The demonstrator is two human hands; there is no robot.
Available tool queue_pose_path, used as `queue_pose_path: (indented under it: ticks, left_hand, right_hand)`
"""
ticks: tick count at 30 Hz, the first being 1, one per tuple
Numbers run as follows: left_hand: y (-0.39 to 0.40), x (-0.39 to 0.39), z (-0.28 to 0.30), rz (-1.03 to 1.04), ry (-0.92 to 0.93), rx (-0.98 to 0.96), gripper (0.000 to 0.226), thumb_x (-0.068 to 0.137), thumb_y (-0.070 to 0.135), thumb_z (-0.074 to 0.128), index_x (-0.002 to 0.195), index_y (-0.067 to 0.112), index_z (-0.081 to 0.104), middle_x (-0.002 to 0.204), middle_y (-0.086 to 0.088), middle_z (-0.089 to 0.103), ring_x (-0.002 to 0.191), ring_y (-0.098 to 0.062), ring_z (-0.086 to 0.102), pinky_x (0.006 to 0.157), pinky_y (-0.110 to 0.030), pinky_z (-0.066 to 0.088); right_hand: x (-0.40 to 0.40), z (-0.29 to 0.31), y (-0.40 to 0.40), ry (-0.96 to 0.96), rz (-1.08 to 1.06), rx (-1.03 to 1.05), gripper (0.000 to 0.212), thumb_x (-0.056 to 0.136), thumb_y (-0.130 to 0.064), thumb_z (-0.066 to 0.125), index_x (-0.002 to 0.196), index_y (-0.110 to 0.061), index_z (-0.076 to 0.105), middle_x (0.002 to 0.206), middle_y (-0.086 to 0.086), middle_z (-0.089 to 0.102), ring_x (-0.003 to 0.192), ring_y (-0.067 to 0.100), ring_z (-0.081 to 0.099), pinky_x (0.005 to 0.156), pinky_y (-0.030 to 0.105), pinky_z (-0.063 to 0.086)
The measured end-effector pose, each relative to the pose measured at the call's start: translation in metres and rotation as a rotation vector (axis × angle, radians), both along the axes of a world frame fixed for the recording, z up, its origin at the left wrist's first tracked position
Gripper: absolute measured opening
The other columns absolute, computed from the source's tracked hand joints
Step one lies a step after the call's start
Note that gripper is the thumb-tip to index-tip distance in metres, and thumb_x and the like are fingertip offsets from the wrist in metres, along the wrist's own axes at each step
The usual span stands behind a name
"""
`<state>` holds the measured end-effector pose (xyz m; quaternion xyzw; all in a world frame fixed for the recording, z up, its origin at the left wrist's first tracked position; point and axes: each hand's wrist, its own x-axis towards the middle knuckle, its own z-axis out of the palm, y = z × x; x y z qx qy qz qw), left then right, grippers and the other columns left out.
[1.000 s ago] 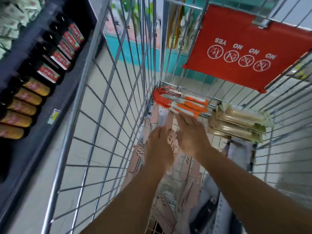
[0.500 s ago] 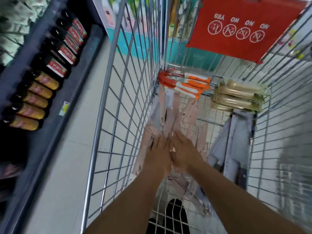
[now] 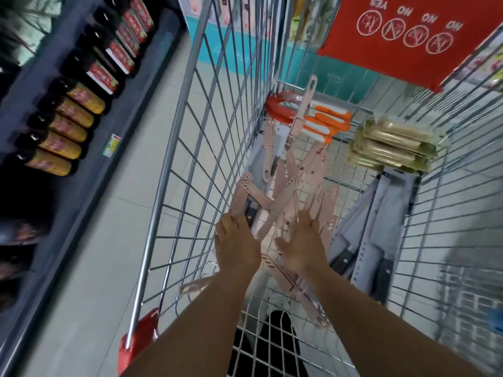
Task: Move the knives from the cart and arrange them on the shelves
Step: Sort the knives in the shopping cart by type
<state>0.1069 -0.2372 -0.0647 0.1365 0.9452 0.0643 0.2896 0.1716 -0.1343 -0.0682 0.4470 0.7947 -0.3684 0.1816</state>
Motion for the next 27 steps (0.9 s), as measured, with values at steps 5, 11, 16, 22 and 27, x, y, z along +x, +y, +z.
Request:
queue_pose_path:
  ticks: [5,11,16,22,27]
  left_hand:
    - [0.0,0.001,-0.002,-0.014,0.023,-0.074,0.073,0.089,0.022,0.063,0.144,0.009,0.016,0.139,-0.017,0.033,0.126,-0.029,0.036,0.103,-0.036,0.039]
    - [0.001,-0.001,0.009,0.107,-0.04,0.027,0.064,0.09,0.005,0.054,0.144,0.005,0.018,0.13,-0.016,0.044,0.117,-0.03,0.048,0.091,-0.037,0.045]
    - [0.003,-0.002,0.017,0.236,-0.151,0.167,0.063,0.086,-0.003,0.054,0.141,0.006,0.024,0.133,-0.015,0.038,0.118,-0.032,0.047,0.095,-0.04,0.044]
    - [-0.001,0.012,0.024,0.29,-0.247,0.15,0.052,0.091,0.0,0.048,0.139,0.003,0.028,0.133,-0.014,0.044,0.117,-0.031,0.05,0.09,-0.038,0.043]
    - [0.002,0.019,0.031,0.362,-0.267,0.103,0.055,0.091,0.007,0.058,0.137,0.004,0.028,0.134,-0.013,0.047,0.115,-0.031,0.053,0.085,-0.037,0.045]
  right_hand:
    - [-0.006,0.0,-0.008,0.022,-0.049,0.002,0.076,0.082,-0.026,0.073,0.138,-0.013,0.022,0.134,0.015,0.035,0.11,0.03,0.054,0.088,0.032,0.045]
    - [-0.014,0.003,-0.013,0.029,-0.153,-0.033,0.057,0.089,-0.005,0.061,0.135,-0.011,0.029,0.135,0.013,0.036,0.094,0.014,0.038,0.076,0.022,0.033]
    - [-0.01,-0.001,-0.015,0.01,-0.212,-0.158,0.043,0.088,0.001,0.056,0.126,-0.006,0.036,0.116,0.004,0.045,0.083,0.012,0.041,0.055,0.013,0.032]
    - [0.004,-0.003,-0.032,0.071,-0.229,-0.192,0.044,0.087,0.004,0.05,0.129,-0.005,0.041,0.11,0.009,0.057,0.091,0.023,0.059,0.06,0.028,0.05]
    - [0.019,0.001,-0.028,0.026,-0.356,-0.179,0.031,0.092,0.007,0.046,0.122,0.002,0.041,0.1,0.015,0.055,0.071,0.016,0.05,0.046,0.012,0.038]
